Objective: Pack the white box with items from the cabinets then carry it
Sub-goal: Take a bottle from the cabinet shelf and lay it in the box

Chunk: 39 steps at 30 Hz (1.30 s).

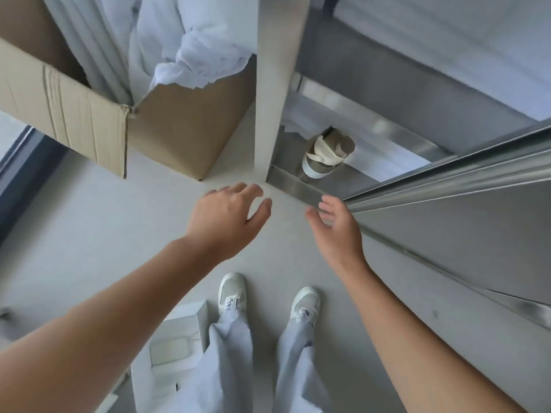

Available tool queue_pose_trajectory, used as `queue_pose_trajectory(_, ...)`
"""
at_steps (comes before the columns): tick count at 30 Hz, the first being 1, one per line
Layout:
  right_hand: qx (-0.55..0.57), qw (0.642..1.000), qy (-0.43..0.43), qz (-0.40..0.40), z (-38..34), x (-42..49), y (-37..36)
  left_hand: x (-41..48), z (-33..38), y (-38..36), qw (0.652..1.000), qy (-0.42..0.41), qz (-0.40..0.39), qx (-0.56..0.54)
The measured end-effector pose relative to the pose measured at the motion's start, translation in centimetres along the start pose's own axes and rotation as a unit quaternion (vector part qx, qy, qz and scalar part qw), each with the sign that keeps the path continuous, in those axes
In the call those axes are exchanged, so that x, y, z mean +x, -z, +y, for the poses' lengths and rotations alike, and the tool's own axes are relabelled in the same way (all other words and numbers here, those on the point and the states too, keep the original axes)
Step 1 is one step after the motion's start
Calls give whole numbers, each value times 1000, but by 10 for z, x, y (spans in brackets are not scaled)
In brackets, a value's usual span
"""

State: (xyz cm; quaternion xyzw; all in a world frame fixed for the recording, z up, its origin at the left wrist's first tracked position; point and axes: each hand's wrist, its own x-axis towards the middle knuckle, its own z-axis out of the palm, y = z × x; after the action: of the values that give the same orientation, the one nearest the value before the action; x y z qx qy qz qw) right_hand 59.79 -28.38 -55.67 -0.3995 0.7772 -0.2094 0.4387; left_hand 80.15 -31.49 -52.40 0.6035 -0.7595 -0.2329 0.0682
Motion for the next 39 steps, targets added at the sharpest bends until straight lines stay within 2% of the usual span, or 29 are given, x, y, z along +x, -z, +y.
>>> queue_pose_trajectory(4,-3,1000,4,27,35,47,-28,10,-21,-56,1000,0,20,-20)
queue_pose_trajectory(11,81,996,5,48,83,113,-49,35,-29,-120,1000,7,4,-9)
queue_pose_trajectory(19,120,985,-10,123,91,184,-70,77,-28,-139,1000,-24,10,0)
queue_pose_trajectory(23,149,976,36,158,85,205,-74,88,-29,-143,999,-42,22,5)
queue_pose_trajectory(27,174,972,59,148,81,226,-71,94,-31,-148,998,-52,30,12)
queue_pose_trajectory(32,148,973,64,166,90,207,-71,82,-33,-156,999,-31,28,1)
queue_pose_trajectory(39,139,983,49,109,123,113,-71,22,-32,-153,1000,13,7,-17)
